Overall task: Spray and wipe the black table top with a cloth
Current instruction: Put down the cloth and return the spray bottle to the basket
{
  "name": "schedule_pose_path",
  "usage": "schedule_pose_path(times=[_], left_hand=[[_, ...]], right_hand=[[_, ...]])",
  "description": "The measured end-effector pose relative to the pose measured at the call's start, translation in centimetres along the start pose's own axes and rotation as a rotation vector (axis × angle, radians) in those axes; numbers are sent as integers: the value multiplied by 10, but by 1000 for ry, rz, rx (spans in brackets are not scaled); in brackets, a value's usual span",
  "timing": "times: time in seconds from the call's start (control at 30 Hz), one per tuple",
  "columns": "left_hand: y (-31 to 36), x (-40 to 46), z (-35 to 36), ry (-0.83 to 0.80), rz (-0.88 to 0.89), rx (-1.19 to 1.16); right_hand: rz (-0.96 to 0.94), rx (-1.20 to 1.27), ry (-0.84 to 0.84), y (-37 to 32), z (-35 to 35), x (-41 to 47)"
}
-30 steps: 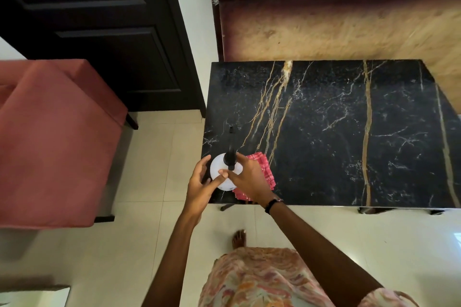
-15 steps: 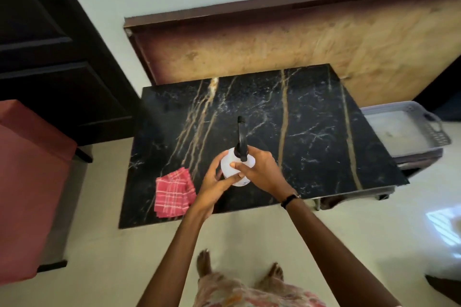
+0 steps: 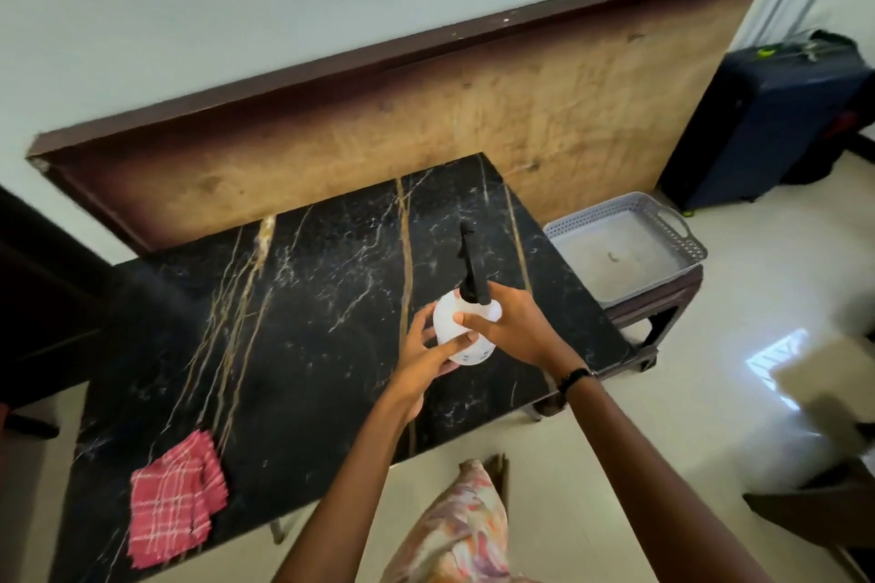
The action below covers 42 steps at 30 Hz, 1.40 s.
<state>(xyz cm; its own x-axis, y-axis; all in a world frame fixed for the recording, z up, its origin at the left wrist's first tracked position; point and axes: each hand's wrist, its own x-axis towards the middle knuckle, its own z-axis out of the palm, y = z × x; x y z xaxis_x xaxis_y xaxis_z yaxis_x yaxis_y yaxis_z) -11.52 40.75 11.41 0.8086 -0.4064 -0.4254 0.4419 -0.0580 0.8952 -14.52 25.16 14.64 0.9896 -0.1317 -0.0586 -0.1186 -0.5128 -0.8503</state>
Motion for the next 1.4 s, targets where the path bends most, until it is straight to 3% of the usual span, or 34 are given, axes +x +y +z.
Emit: schedule_pose_path(times=[0.3, 0.57, 0.73, 1.0, 1.4], left_hand=[[33, 97, 87, 5, 3, -25], [48, 170, 163, -1, 6, -47], [36, 207, 212, -12, -42, -43], [11, 250, 274, -114, -190, 57], [-42, 303, 335, 8, -433, 171]], right_hand=[[-32, -94, 183, 48, -89, 64], [94, -120, 390, 92, -148, 102], [177, -48, 370, 133, -192, 119], [157, -50, 276, 222, -242, 141], [267, -19, 153, 350, -212, 178]])
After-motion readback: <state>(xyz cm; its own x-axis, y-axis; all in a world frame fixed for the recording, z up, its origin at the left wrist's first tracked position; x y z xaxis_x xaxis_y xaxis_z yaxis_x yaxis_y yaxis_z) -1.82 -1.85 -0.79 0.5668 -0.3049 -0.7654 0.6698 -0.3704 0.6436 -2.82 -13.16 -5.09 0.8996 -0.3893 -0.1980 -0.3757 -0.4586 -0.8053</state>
